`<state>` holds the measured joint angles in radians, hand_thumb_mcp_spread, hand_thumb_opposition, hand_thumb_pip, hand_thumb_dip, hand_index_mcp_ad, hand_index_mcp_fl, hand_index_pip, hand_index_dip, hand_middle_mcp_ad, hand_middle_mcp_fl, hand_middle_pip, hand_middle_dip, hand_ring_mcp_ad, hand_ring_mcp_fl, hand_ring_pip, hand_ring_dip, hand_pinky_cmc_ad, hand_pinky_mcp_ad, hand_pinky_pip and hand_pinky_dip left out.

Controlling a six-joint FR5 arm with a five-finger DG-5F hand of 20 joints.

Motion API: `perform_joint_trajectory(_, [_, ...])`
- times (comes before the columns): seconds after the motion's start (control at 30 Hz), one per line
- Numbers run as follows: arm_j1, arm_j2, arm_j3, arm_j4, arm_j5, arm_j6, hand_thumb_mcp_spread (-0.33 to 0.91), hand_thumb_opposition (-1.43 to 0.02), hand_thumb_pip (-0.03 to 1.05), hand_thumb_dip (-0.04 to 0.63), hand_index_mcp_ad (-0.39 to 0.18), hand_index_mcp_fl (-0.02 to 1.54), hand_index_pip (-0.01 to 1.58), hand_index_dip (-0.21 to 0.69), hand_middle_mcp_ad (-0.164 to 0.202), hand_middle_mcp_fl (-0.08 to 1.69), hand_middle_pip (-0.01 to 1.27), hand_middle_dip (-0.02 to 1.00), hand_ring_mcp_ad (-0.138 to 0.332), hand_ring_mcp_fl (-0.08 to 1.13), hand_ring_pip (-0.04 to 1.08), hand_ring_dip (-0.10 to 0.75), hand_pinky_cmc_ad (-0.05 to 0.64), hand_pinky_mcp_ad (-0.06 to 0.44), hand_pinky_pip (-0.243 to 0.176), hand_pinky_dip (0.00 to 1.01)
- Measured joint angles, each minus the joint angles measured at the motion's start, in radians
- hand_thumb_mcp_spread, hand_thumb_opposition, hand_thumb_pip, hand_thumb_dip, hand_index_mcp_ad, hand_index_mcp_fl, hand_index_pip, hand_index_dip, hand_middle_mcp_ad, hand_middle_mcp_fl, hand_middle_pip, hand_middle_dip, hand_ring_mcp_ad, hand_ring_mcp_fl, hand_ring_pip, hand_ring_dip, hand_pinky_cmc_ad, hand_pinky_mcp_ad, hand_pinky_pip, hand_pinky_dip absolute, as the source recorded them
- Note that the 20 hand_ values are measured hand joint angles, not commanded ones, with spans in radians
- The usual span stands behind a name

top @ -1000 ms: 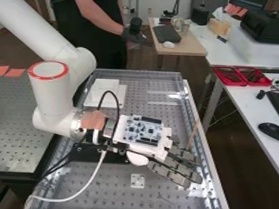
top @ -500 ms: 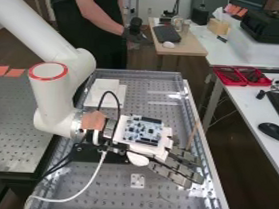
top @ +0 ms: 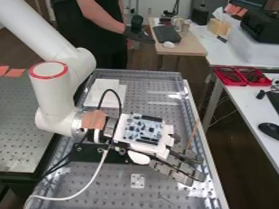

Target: Grab the drill bit and place it in the clear container

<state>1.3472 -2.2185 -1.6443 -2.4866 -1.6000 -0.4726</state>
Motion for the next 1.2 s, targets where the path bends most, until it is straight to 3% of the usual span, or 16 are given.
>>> perform_joint_trajectory(0.47, [0.004,0.050,-0.002,0.027,0.009,0.023,0.61,-0.96,0.50,0.251,-0.138,0.73,1.24,0.017,0.093,0.25,0.13,0.15,0.241,0.09,0.10,-0.047,0.227,0.176,-0.113,0.18])
perform_joint_trajectory(0.87, [0.044,0.192,-0.068,0.032,-0.020,-0.027,0.61,-0.97,0.50,0.253,-0.138,0.75,1.23,0.021,0.087,0.25,0.13,0.15,0.243,0.09,0.10,-0.047,0.230,0.176,-0.113,0.18])
perform_joint_trajectory(1.2, [0.142,0.308,-0.130,0.041,-0.092,-0.050,0.61,-0.97,0.50,0.251,-0.134,0.76,1.21,0.033,0.082,0.25,0.13,0.15,0.239,0.09,0.10,-0.047,0.230,0.176,-0.113,0.18])
